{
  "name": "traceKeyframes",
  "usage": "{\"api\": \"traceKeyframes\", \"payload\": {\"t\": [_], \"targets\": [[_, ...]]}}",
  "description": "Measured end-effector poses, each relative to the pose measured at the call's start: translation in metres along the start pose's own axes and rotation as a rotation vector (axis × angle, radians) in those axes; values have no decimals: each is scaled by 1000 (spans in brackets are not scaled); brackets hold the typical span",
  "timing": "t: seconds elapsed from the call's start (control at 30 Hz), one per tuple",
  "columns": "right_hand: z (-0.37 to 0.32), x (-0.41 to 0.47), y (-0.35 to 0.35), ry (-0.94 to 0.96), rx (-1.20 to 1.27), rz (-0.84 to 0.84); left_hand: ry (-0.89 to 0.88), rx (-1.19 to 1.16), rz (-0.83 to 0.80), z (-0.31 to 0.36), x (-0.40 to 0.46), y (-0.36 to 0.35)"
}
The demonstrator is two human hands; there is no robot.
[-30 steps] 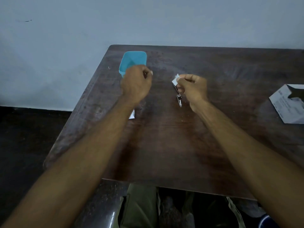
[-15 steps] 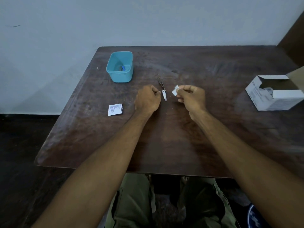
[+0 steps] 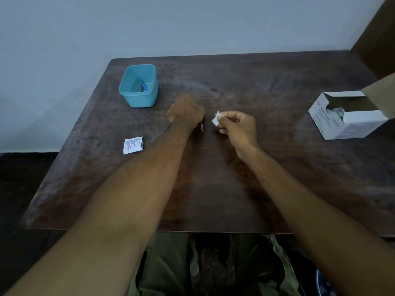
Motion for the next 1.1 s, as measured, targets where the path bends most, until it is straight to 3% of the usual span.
{"api": "traceKeyframes", "payload": {"t": [0.2, 0.47, 0.6, 0.7, 0.93, 1.1], "targets": [[1, 0, 1, 9, 8, -8, -12, -45, -38, 3, 2, -3], [-6, -7, 0, 36, 27, -5, -127, -598, 1, -16, -22, 12], [-15, -16, 0, 81, -59, 2, -85, -1000, -196, -33, -50, -7], [-25, -24, -1, 135, -140, -4, -73, -1145, -324, -40, -70, -20], [-47, -44, -8, 313, -380, -61, -95, -1057, -418, -53, -101, -34], [-64, -67, -23, 531, -736, -138, -123, -1061, -414, -56, -117, -38]]}}
Point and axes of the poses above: each hand's wrist, its own x-axis towards the middle knuckle, its own y-axis out of the back of the hand, z = x × y, the point moved 8 cm from there along x, towards the middle knuckle, and after that the axes turned 12 degrees about -z, right-handed, at the moved point
